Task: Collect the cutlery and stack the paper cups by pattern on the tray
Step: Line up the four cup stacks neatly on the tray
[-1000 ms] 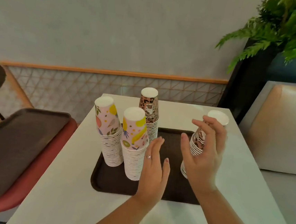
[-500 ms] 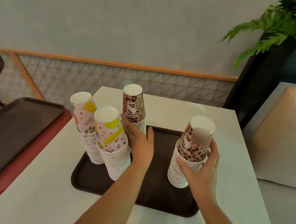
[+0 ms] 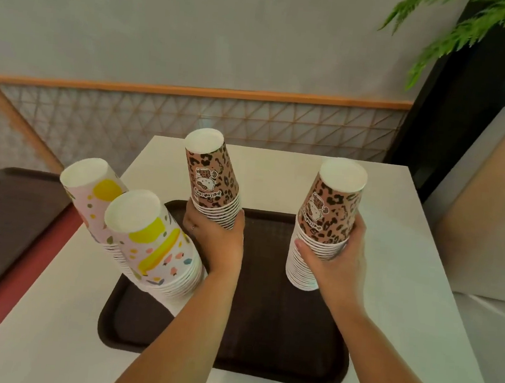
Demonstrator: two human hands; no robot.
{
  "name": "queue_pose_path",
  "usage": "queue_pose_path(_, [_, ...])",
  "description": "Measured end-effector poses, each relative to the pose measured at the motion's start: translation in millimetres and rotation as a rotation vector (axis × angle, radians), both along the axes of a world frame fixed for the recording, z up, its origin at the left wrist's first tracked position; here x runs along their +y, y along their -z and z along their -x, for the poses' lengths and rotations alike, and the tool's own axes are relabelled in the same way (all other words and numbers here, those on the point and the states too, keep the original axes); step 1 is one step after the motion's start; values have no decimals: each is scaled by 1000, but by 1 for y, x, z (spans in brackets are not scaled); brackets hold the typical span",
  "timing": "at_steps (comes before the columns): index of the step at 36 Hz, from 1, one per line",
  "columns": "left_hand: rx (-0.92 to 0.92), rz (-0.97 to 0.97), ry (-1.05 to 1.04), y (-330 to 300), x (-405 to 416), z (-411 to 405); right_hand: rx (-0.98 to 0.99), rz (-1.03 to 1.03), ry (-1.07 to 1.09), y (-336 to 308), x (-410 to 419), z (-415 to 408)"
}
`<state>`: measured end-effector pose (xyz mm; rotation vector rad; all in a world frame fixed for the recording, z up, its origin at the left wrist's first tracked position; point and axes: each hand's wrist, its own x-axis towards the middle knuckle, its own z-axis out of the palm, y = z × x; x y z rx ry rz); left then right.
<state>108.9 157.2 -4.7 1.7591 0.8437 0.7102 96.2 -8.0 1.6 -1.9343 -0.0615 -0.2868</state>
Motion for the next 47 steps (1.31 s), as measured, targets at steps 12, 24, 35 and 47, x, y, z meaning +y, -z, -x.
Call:
queue_pose_path(12, [-132,82,253,6,-13,-21,-46,28,16,5,6,-50])
queue_pose_path(24, [-162,92,394,9,-32,-36,-85,36,12,4,3,-75])
queue_pose_path(35, [-141,146,454,7,-43,-35,-100,57,-11,5,-7,-78])
queue_pose_path(47, [40,22,436,1,-49,8,-170,69,88,1,-9,-54])
